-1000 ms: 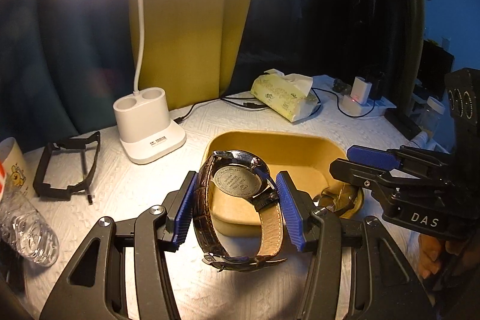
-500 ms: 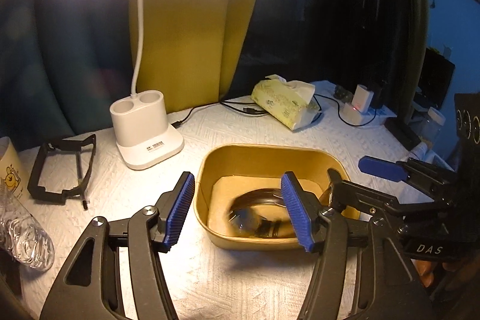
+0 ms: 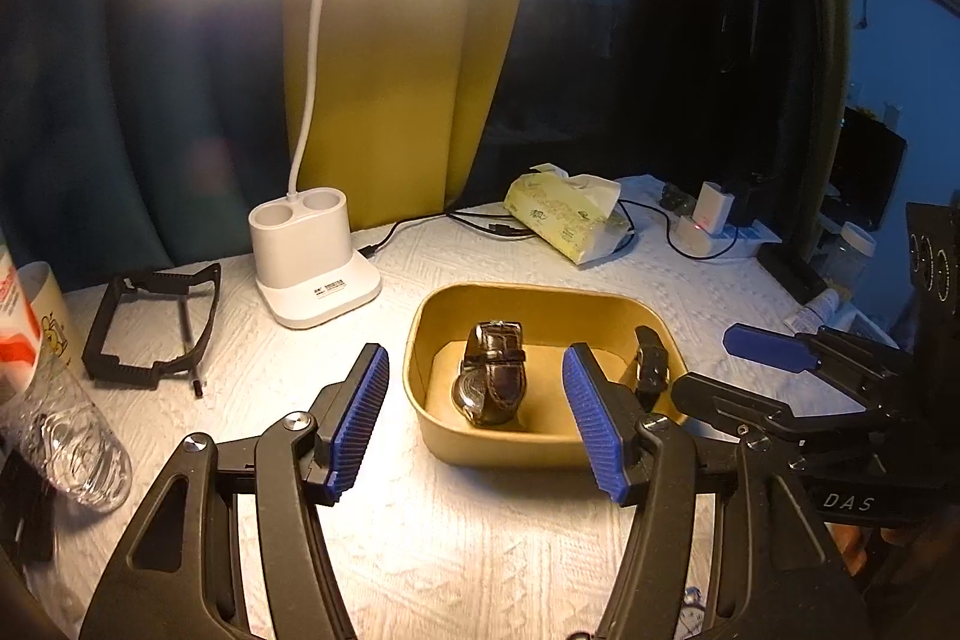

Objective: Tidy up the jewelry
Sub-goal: 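Move the right gripper to the pocket watch and grasp it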

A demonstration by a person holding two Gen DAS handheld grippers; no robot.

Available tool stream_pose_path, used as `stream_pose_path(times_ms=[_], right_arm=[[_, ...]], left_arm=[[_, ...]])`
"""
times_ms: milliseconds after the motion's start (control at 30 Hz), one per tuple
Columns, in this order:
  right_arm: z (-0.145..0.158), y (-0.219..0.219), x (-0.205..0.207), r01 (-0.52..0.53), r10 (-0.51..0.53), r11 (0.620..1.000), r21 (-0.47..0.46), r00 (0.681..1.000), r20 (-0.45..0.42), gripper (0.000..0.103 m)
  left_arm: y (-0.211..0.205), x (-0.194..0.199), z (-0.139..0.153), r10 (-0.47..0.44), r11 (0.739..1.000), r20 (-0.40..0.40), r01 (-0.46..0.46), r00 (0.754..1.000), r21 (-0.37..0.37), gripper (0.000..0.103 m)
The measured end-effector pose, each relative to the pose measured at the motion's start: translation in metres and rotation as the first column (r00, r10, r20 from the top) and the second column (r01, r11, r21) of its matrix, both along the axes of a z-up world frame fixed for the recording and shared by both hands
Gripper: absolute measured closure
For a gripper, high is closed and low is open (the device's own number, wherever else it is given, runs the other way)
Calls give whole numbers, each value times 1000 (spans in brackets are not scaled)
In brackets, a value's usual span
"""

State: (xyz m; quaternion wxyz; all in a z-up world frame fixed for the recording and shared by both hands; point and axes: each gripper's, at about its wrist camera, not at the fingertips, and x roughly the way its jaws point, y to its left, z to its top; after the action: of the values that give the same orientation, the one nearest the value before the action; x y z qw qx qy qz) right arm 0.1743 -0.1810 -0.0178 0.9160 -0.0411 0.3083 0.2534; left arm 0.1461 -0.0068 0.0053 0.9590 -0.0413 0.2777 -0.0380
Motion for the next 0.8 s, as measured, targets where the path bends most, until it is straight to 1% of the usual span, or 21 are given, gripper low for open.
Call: stream_pose_path(times_ms=[433, 567, 800], right_arm=[[-14, -6, -35, 9, -11, 1000, -28, 998, -56, 36], [-18, -10, -54, -21, 20, 1000, -22, 998, -58, 36], [-33, -5, -75, -60, 55, 996, -59, 995, -83, 36]], left_arm=[[9, -45, -7, 33, 999, 6, -33, 999, -38, 39], [11, -63, -10, 43, 998, 7, -43, 999, -38, 39], [18, -91, -22, 66, 996, -26, -67, 997, -57, 39]])
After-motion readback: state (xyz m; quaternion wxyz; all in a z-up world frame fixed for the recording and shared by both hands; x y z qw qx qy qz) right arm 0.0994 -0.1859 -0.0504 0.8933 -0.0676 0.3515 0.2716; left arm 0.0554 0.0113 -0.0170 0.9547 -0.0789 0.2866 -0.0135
